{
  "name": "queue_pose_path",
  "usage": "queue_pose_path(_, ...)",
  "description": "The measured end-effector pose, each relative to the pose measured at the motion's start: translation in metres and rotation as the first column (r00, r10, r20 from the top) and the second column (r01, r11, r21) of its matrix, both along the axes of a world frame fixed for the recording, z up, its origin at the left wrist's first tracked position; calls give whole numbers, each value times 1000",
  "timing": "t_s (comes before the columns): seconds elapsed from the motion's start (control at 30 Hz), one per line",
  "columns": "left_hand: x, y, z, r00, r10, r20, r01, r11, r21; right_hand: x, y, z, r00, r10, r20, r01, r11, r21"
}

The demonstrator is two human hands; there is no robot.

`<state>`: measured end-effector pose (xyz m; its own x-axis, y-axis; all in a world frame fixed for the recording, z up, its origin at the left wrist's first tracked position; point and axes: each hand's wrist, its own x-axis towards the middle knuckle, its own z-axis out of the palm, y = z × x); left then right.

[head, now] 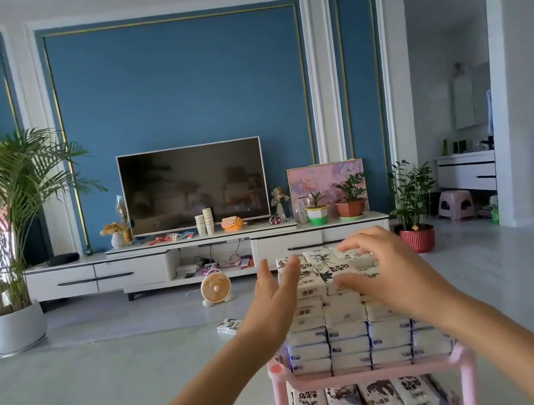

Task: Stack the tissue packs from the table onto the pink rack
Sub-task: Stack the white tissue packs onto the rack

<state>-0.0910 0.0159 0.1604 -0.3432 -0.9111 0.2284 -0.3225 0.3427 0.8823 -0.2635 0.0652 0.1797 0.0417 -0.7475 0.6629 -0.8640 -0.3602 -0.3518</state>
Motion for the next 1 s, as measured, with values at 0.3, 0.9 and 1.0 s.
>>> queue_pose_path(0.3, 97, -29, -42, 968, 243, -57, -236, 966, 106, 129, 18, -86, 927, 345, -147, -362, 926, -106)
queue_pose_path(0.9, 201, -182, -200, 642, 323, 696, -327, 936, -132, 224, -230, -241, 967, -191, 170, 149, 961, 234)
queue_pose_path(1.0, 198, -215, -223, 602, 344, 721, -330, 929, -167, 220, -286, -237, 932, -328, 153, 301, 937, 175)
